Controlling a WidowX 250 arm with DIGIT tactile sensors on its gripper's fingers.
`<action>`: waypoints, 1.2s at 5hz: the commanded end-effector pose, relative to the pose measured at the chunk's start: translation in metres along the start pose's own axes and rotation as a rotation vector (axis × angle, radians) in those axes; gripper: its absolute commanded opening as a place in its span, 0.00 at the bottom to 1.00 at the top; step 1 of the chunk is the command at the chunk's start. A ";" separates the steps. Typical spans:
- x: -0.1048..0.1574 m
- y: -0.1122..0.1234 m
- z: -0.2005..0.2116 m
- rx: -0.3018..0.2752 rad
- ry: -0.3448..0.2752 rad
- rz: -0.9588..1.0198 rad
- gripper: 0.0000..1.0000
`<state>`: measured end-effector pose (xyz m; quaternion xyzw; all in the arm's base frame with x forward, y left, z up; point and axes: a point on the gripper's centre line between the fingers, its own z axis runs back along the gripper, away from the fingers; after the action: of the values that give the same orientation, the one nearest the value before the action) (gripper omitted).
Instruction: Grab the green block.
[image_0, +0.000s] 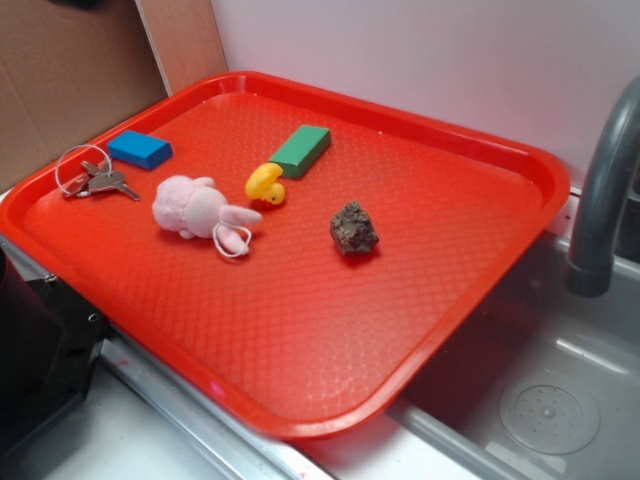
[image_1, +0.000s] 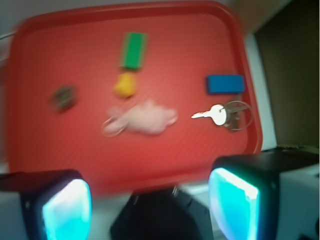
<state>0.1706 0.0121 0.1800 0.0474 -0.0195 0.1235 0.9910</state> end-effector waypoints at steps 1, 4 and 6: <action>0.080 -0.010 -0.085 -0.008 -0.128 0.163 1.00; 0.100 -0.041 -0.149 -0.137 -0.080 0.155 1.00; 0.103 -0.048 -0.166 -0.133 -0.024 0.142 1.00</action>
<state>0.2901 0.0116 0.0237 -0.0199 -0.0621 0.2071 0.9762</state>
